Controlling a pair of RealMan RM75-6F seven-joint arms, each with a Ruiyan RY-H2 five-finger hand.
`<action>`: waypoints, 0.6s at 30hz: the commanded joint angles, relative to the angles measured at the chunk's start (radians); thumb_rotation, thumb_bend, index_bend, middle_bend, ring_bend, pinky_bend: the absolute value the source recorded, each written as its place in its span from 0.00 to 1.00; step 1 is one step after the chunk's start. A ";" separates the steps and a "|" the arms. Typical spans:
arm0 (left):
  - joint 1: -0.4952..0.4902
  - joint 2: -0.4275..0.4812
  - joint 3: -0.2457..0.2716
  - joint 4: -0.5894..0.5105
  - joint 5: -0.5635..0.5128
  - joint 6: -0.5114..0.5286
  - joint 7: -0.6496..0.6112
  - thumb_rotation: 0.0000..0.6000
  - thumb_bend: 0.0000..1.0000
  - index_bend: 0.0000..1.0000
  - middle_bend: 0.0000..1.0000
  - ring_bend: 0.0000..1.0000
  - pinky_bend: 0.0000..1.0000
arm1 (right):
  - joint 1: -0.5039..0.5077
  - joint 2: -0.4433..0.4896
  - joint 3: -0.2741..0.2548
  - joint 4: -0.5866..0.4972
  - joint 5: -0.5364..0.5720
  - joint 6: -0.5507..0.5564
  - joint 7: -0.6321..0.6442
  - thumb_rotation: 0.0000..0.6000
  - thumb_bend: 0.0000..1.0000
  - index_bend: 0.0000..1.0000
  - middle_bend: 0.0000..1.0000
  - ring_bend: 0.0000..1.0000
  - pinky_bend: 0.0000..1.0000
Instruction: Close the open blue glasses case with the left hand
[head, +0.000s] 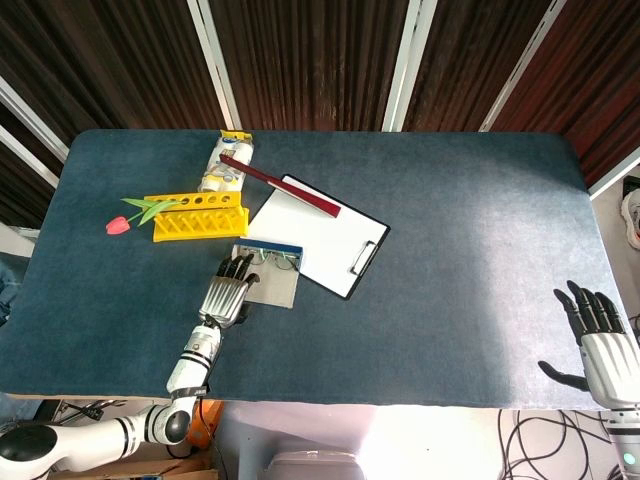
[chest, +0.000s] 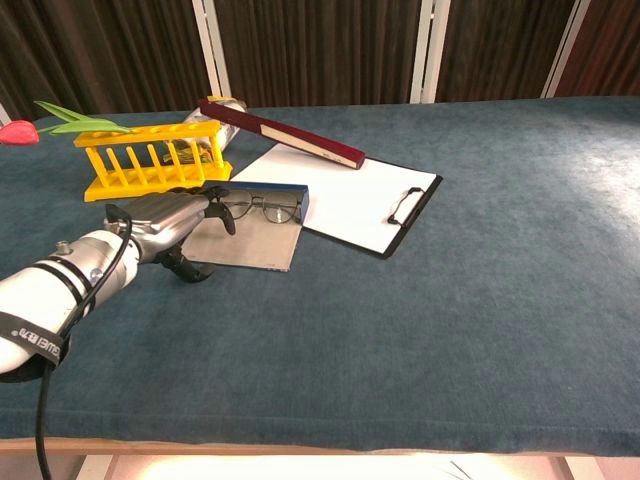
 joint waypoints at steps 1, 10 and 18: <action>-0.003 0.001 -0.004 -0.001 -0.003 -0.001 -0.001 1.00 0.34 0.31 0.00 0.00 0.00 | 0.005 -0.001 0.000 0.000 0.001 -0.009 -0.005 1.00 0.18 0.00 0.00 0.00 0.00; -0.014 0.009 -0.007 -0.006 -0.009 0.004 0.014 1.00 0.34 0.31 0.00 0.00 0.00 | 0.010 0.000 0.002 -0.004 -0.001 -0.016 0.004 1.00 0.18 0.00 0.00 0.00 0.00; -0.027 0.015 0.008 -0.003 -0.048 -0.016 0.081 1.00 0.34 0.32 0.00 0.00 0.00 | 0.004 0.002 0.002 -0.001 -0.012 0.004 0.020 1.00 0.18 0.00 0.00 0.00 0.00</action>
